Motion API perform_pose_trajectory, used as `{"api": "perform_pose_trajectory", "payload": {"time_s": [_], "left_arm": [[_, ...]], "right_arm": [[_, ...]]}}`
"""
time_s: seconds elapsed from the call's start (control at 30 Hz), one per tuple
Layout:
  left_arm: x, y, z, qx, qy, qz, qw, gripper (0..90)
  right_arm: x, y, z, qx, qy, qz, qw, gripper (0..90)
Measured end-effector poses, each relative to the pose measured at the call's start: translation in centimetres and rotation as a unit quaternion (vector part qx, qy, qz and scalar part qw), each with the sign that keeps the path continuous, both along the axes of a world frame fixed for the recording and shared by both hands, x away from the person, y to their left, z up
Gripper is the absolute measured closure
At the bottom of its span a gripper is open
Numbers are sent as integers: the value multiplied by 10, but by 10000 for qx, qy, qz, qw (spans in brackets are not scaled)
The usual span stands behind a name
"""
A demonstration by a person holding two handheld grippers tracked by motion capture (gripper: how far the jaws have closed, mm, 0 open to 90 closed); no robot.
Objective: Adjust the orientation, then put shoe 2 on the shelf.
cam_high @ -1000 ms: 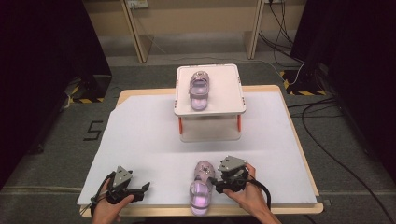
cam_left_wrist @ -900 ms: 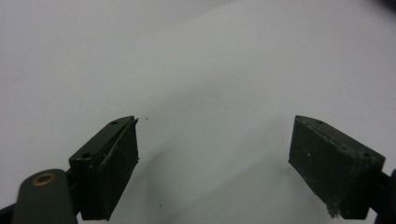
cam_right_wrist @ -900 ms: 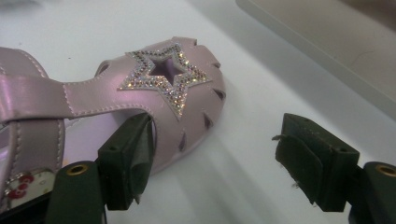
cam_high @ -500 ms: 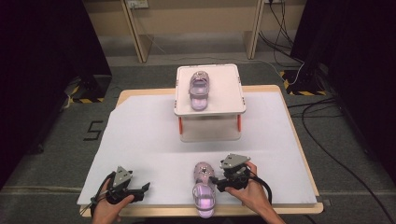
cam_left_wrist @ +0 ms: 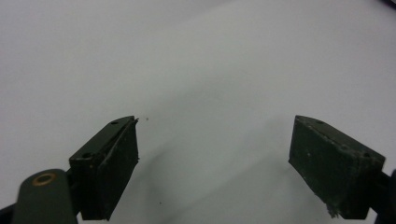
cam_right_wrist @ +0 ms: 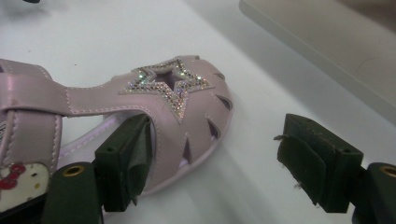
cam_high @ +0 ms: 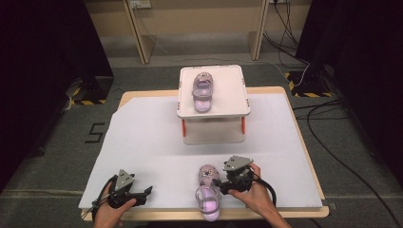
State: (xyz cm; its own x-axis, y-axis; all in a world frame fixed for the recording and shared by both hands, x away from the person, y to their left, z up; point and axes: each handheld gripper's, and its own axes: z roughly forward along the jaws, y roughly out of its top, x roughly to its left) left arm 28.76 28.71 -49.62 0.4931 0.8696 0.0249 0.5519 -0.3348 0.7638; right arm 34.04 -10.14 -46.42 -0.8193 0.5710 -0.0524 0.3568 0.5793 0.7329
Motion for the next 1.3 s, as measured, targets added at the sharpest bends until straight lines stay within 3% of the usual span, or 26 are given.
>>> {"api": "perform_pose_trajectory", "payload": {"time_s": [0.1,0.17,0.33,0.5,0.7,0.83,1.3], "left_arm": [[-1,2,0,-18,-4,59,10000,153],[-2,2,0,-22,-1,69,10000,153],[-2,2,0,-14,13,73,10000,153],[-2,3,0,-30,7,95,9999,153],[-1,2,0,-19,11,102,9999,153],[0,2,-1,-20,12,98,9999,153],[1,1,-1,-8,31,70,10000,153]], "right_arm": [[1,-5,2,78,270,94,9996,264],[2,-12,7,483,418,85,9979,265],[-2,-16,18,742,248,29,9969,269],[-19,-15,30,1024,92,21,9947,281],[-41,-5,32,1021,-122,149,9946,298],[-49,4,28,852,-222,266,9958,320],[-48,12,9,490,-220,213,9983,377]]}}
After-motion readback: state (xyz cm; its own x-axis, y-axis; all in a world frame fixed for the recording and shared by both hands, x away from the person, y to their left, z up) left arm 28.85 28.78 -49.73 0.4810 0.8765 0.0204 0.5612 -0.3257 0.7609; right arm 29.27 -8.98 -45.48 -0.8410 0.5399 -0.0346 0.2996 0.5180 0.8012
